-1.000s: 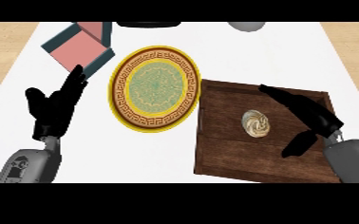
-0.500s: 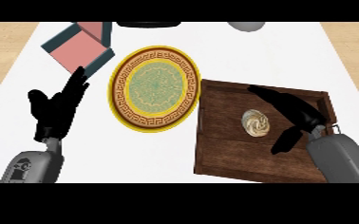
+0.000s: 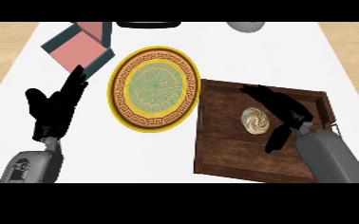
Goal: Pick the cupcake from the tray and place it in the plate
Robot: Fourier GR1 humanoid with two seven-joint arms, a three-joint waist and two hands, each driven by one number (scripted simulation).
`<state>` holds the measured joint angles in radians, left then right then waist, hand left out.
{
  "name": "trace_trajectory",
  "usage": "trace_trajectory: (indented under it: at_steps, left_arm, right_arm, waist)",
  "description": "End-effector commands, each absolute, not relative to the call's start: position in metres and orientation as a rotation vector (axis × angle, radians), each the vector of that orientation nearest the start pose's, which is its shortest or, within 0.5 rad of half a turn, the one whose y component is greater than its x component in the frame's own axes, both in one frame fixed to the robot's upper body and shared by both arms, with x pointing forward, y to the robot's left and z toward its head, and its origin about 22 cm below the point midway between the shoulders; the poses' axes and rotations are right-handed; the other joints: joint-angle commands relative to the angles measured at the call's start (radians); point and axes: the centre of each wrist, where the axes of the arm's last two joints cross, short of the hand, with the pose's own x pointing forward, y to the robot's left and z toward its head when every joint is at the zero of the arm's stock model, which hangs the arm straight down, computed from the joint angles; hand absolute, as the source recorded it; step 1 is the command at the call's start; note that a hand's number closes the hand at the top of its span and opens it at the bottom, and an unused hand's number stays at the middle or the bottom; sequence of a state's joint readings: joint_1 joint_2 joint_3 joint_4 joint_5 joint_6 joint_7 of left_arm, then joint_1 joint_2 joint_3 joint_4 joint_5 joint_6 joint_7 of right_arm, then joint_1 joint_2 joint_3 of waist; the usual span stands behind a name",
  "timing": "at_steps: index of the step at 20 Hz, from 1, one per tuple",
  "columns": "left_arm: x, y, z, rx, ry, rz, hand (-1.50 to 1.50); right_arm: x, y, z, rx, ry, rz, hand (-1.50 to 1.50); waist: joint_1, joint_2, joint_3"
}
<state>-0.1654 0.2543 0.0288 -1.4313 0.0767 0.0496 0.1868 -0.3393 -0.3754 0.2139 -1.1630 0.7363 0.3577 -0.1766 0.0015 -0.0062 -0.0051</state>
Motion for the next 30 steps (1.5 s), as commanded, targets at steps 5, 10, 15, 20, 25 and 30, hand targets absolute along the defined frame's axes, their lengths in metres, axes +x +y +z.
trace_trajectory:
  at_steps: [5, 10, 15, 20, 25, 30]
  left_arm:
    - [0.29, 0.292, 0.026, 0.169, -1.393, -0.078, 0.0]
    - [0.275, 0.293, 0.021, 0.175, -1.383, -0.08, 0.0]
    - [0.286, 0.284, 0.026, 0.161, -1.41, -0.096, 0.0]
    - [0.288, 0.26, 0.025, 0.096, -1.432, -0.176, 0.0]
    - [0.296, 0.256, 0.025, 0.077, -1.401, -0.178, 0.0]
    - [0.299, 0.256, 0.026, 0.096, -1.41, -0.162, 0.0]
  right_arm:
    - [0.317, -0.24, -0.007, -0.245, -1.25, 1.495, 1.5]
    - [0.32, -0.251, -0.007, -0.246, -1.278, 1.464, 1.5]
    - [0.28, -0.088, -0.004, -0.149, -1.386, 1.543, 1.5]
    - [0.266, -0.044, 0.019, -0.175, -1.436, 1.625, 1.5]
    - [0.247, -0.011, 0.05, -0.405, -1.642, 1.503, 1.5]
    - [0.233, 0.007, 0.084, -0.606, -1.903, 1.197, 1.5]
  waist:
    - [0.004, 0.008, 0.005]
    - [0.006, 0.007, 0.005]
    - [0.03, 0.007, 0.003]
    - [0.13, 0.013, 0.005]
    - [0.116, 0.008, 0.005]
    - [0.091, -0.002, 0.004]
